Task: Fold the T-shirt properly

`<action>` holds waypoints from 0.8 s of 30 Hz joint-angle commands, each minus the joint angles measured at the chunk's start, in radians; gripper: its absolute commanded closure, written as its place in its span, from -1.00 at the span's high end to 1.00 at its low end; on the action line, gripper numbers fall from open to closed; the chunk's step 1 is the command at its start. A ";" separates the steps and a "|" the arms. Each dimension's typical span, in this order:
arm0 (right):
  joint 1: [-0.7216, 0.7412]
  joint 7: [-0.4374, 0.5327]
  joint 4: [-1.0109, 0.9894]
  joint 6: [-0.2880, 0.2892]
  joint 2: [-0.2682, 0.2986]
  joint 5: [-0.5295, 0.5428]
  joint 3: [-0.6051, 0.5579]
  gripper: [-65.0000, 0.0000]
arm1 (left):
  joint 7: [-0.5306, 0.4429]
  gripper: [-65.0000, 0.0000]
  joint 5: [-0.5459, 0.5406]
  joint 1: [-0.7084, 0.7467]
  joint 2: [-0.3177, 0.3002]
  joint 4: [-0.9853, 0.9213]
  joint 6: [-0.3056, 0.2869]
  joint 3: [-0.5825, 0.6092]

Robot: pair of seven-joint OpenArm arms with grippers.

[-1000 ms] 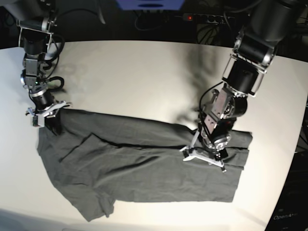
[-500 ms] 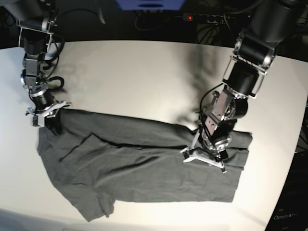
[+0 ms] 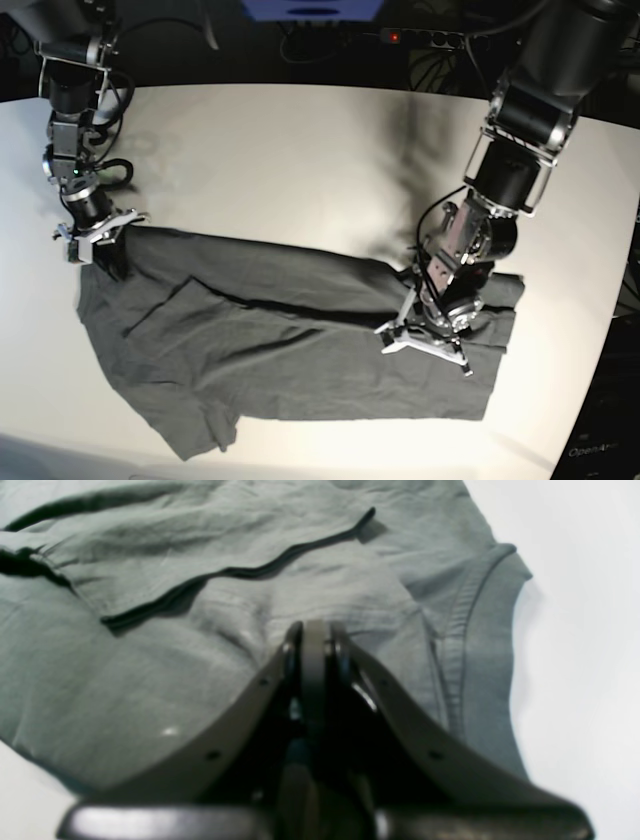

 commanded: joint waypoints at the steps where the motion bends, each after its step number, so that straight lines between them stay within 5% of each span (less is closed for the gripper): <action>1: 0.005 -0.013 0.003 0.001 0.012 -0.009 0.000 -0.96 | 0.001 -0.93 0.010 -0.036 0.000 0.016 0.012 -0.005; 24: 0.002 -0.013 0.003 0.001 0.012 -0.009 0.000 -0.96 | -0.009 -0.93 0.013 -0.159 -0.004 -0.016 0.012 0.004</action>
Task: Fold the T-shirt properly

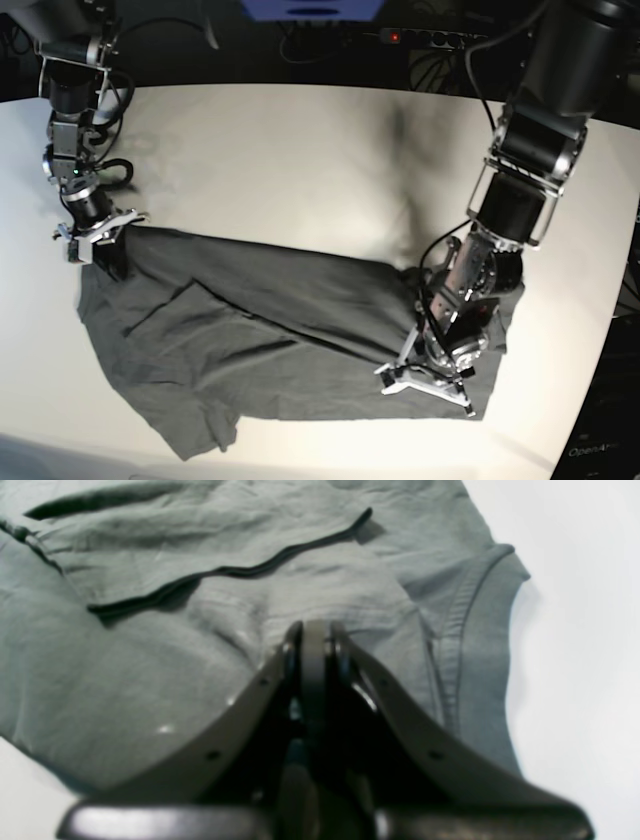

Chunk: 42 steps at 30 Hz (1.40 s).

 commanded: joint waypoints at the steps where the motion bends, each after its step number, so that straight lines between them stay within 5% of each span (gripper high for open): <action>1: 0.002 -0.013 0.003 0.001 0.012 -0.009 0.000 -0.96 | 0.000 -0.93 0.018 -0.050 -0.008 -0.002 0.017 -0.005; 9: 0.000 -0.013 0.003 0.001 0.009 -0.009 0.000 -0.96 | -0.090 -0.93 0.144 -0.067 0.023 -0.138 0.023 -0.022; 16: -0.018 -0.013 0.003 0.001 0.007 -0.009 0.000 -0.96 | -0.098 -0.93 0.152 -0.065 0.047 -0.132 0.184 -0.036; 42: -0.018 -0.013 0.003 0.001 0.007 -0.009 0.000 -0.96 | -0.087 -0.93 0.153 -0.051 0.038 -0.129 0.182 -0.034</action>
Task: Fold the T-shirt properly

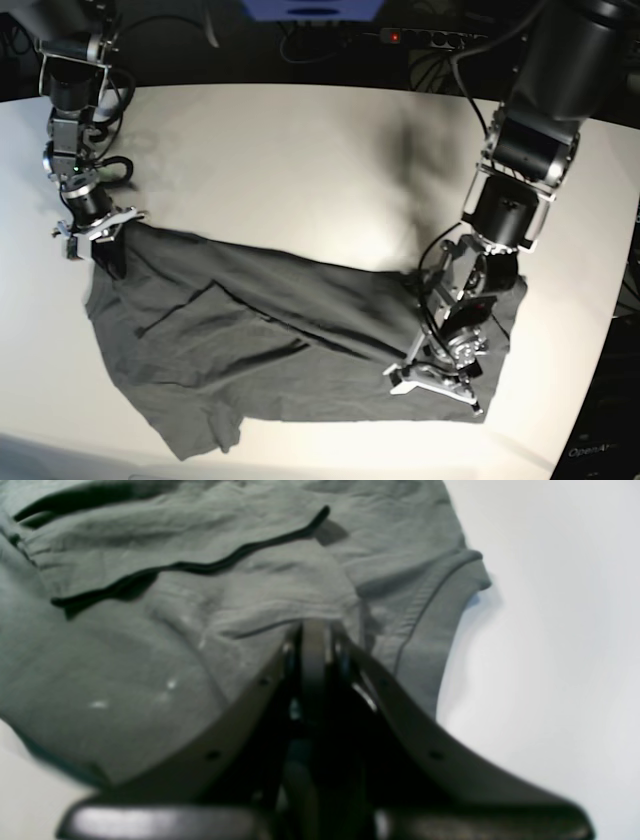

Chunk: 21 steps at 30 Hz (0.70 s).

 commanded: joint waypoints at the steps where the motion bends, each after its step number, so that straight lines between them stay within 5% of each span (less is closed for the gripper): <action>1: -0.003 -0.027 0.001 0.001 0.008 -0.017 0.000 -0.96 | -0.005 -0.93 0.014 -0.035 0.002 0.020 0.019 -0.007; 14: -0.003 -0.027 0.001 0.001 0.008 -0.017 -0.002 -0.96 | -0.014 -0.92 0.014 -0.035 0.010 0.020 0.015 -0.006; 21: -0.003 -0.027 0.001 0.001 0.008 -0.017 -0.002 -0.96 | -0.014 -0.19 0.014 -0.035 0.007 0.020 0.012 -0.004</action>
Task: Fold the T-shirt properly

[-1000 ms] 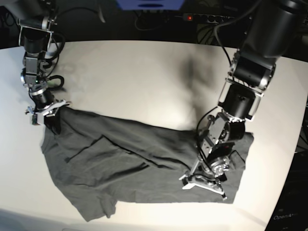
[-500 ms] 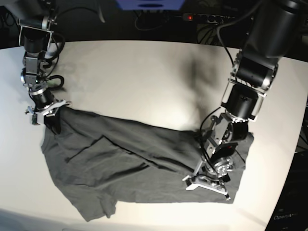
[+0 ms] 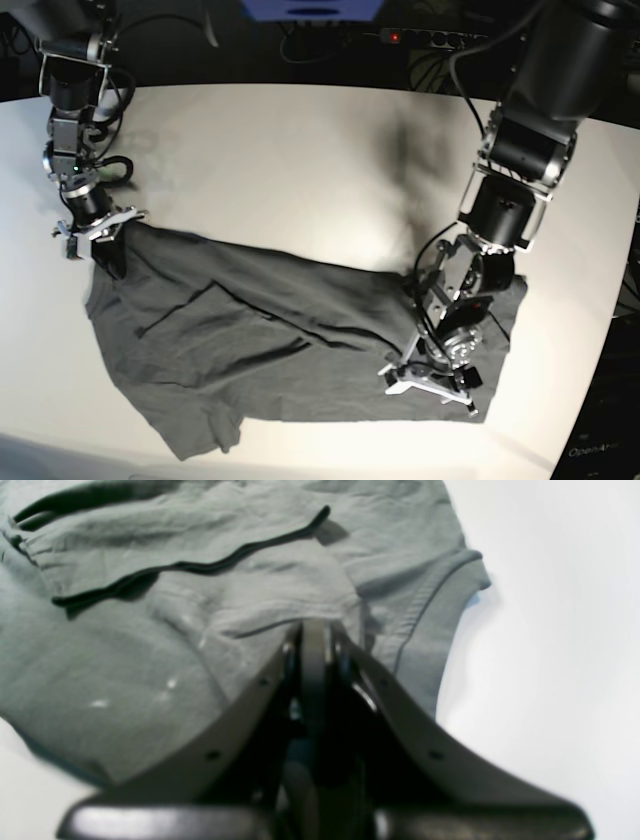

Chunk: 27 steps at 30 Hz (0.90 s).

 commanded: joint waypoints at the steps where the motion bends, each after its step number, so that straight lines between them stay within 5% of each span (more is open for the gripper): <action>1: -0.002 -0.028 0.000 0.001 0.008 -0.017 -0.002 -0.96 | -0.011 -0.06 0.014 -0.034 -0.004 0.020 0.013 -0.001; 5: -0.002 -0.028 0.000 0.001 0.008 -0.017 -0.002 -0.96 | -0.012 0.16 0.014 -0.025 -0.002 0.020 0.013 -0.001; 14: 0.000 -0.028 0.000 0.001 0.008 -0.017 -0.002 -0.96 | -0.005 0.13 0.055 0.024 -0.012 0.034 0.013 0.036; 16: 0.000 -0.028 0.000 0.001 0.008 -0.017 -0.002 -0.96 | -0.009 -0.03 0.097 0.058 -0.025 0.078 0.012 0.035; 22: 0.006 -0.028 0.000 0.001 0.008 -0.017 -0.002 -0.96 | 0.000 -0.98 0.120 0.101 -0.032 0.201 -0.065 0.032; 27: 0.005 -0.028 0.000 0.001 0.008 -0.017 -0.002 -0.96 | 0.021 -0.88 0.121 0.101 -0.047 0.206 -0.067 0.032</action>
